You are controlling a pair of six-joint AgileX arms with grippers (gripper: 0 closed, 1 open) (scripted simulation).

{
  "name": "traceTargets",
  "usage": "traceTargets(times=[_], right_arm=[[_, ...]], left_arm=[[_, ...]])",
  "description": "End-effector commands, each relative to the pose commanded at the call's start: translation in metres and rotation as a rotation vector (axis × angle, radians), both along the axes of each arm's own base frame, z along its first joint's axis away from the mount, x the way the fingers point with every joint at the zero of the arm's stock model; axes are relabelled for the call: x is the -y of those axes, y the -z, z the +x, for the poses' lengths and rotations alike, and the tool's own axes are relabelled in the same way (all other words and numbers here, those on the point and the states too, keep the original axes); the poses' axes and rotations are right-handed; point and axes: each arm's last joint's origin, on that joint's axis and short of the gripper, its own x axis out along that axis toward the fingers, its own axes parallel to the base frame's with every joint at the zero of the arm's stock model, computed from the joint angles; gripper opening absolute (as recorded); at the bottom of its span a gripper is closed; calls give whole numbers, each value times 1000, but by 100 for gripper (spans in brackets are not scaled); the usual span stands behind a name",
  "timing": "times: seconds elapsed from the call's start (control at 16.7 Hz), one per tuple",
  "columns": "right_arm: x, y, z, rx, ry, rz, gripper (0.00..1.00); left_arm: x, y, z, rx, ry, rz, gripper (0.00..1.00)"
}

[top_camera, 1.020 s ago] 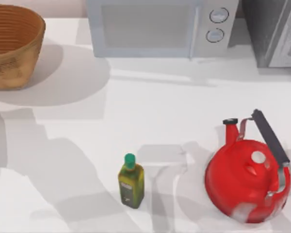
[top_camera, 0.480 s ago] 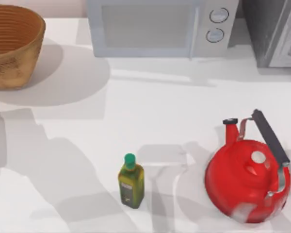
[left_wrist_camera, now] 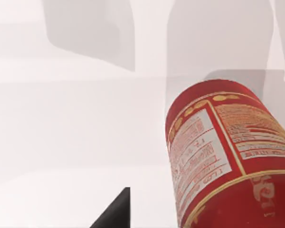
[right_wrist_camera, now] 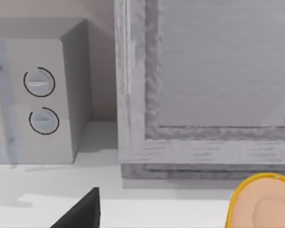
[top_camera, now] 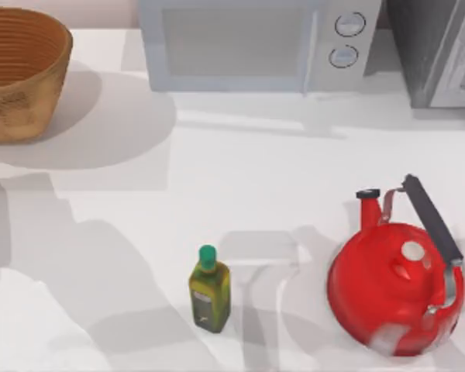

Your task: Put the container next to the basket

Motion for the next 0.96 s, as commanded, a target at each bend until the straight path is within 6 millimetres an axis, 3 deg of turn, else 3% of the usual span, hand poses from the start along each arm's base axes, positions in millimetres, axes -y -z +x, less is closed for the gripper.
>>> traceTargets(times=[0.54, 0.96], right_arm=[[0, 0, 0, 0, 0, 0, 100], [0, 0, 0, 0, 0, 0, 100]], left_arm=[[0, -1, 0, 1, 1, 1, 100], [0, -40, 0, 0, 1, 0, 100]])
